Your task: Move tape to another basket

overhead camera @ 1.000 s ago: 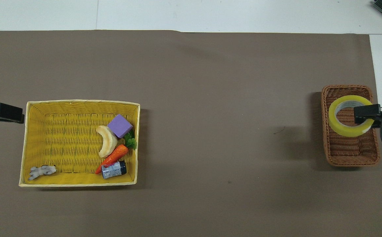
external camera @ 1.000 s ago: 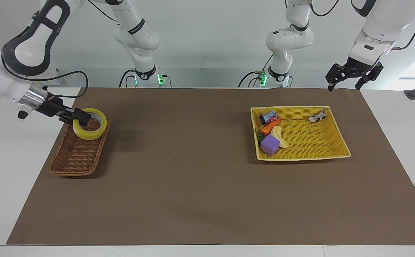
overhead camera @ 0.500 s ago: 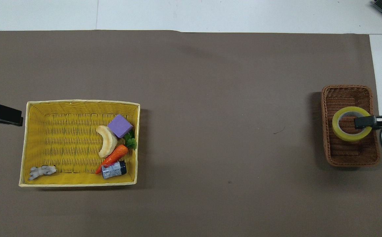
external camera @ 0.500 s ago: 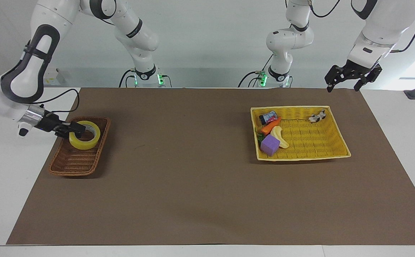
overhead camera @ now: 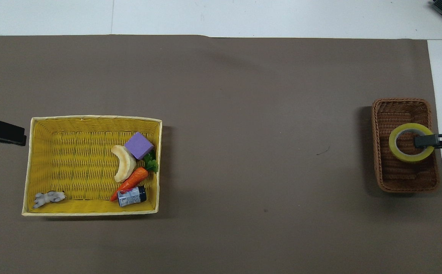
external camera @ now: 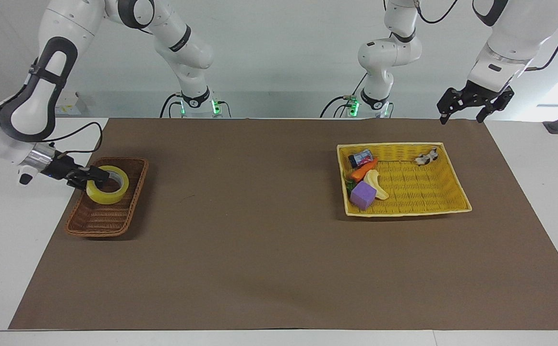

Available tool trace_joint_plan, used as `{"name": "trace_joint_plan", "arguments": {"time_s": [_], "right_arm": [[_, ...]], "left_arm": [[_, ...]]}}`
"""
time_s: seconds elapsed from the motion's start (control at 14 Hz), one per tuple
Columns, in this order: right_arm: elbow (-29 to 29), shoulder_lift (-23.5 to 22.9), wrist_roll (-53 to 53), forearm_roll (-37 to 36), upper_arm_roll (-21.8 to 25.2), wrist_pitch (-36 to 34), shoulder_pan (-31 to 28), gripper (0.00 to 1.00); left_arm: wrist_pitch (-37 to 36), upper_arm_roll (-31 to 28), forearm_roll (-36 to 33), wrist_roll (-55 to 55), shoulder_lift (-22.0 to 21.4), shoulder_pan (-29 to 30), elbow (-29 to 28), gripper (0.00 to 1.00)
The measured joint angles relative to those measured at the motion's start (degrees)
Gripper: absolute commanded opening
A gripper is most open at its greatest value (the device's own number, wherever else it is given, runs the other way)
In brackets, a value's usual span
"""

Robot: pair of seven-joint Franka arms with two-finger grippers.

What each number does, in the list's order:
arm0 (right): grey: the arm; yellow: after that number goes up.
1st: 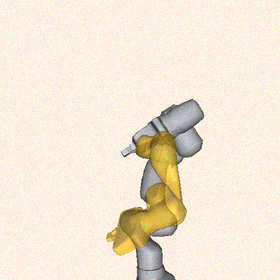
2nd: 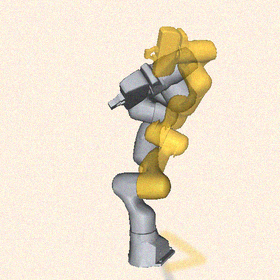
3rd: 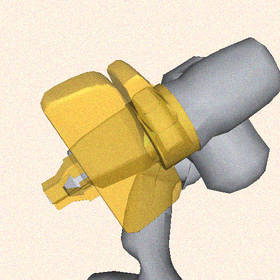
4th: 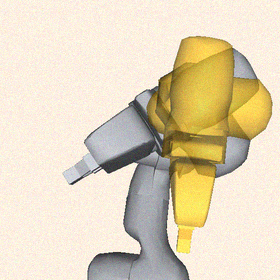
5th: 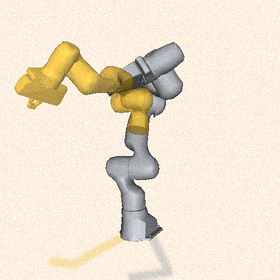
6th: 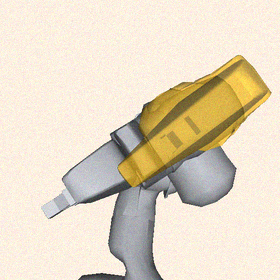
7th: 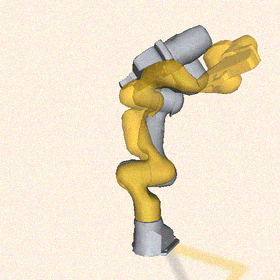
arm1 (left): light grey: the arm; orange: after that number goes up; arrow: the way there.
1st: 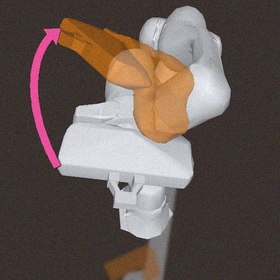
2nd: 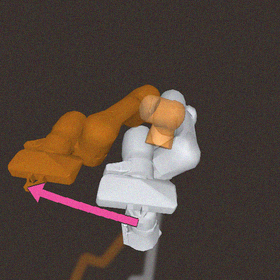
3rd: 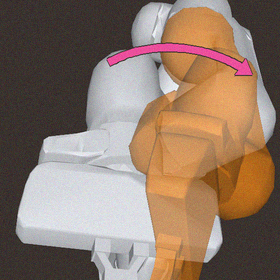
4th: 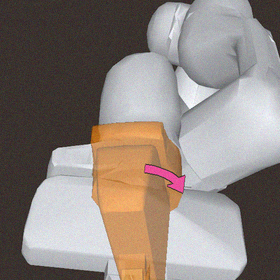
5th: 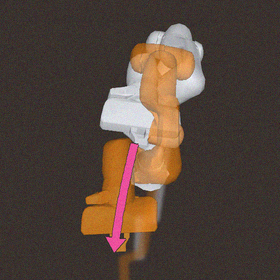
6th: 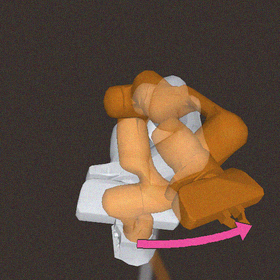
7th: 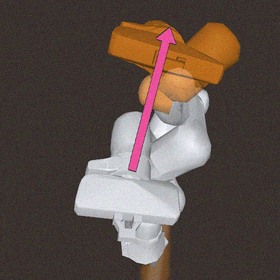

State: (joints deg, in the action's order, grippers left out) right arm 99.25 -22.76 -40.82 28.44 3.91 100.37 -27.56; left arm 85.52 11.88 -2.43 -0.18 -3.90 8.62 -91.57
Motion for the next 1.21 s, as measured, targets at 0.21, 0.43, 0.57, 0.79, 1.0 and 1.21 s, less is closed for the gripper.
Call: {"name": "trace_joint_plan", "arguments": {"time_s": [0.21, 0.43, 0.57, 0.79, 1.0, 1.21], "right_arm": [[0.0, -0.5, 0.0, 0.0, -0.1, 0.0, 0.2, 0.24], [0.1, -0.7, 0.0, 0.0, -0.3, 0.1, 0.3, 0.69], [0.1, -0.7, 0.0, 0.0, -0.3, 0.1, 0.3, 1.0], [0.1, -0.7, 0.0, 0.5, -0.4, 0.1, 0.3, 1.0], [-0.1, -0.7, 0.0, 2.3, -0.4, 0.1, 0.2, 1.0], [-0.5, -0.7, -0.1, 3.6, -0.4, 0.1, 0.2, 1.0]], "left_arm": [[0.0, -0.3, 0.0, 0.0, 0.0, 0.0, 0.0, 1.0], [0.0, -2.6, 0.0, -0.1, 0.0, -2.6, 0.0, 1.0], [0.0, -6.4, 0.0, -0.1, 0.0, -7.2, 0.0, 1.0], [0.0, -8.8, 0.0, -0.1, 0.0, -10.0, 0.0, 1.0], [0.0, -9.8, 0.0, -0.1, 0.0, -9.8, 0.0, 1.0], [0.0, -10.3, 0.0, -0.1, 0.0, -9.7, 0.0, 1.0]]}}
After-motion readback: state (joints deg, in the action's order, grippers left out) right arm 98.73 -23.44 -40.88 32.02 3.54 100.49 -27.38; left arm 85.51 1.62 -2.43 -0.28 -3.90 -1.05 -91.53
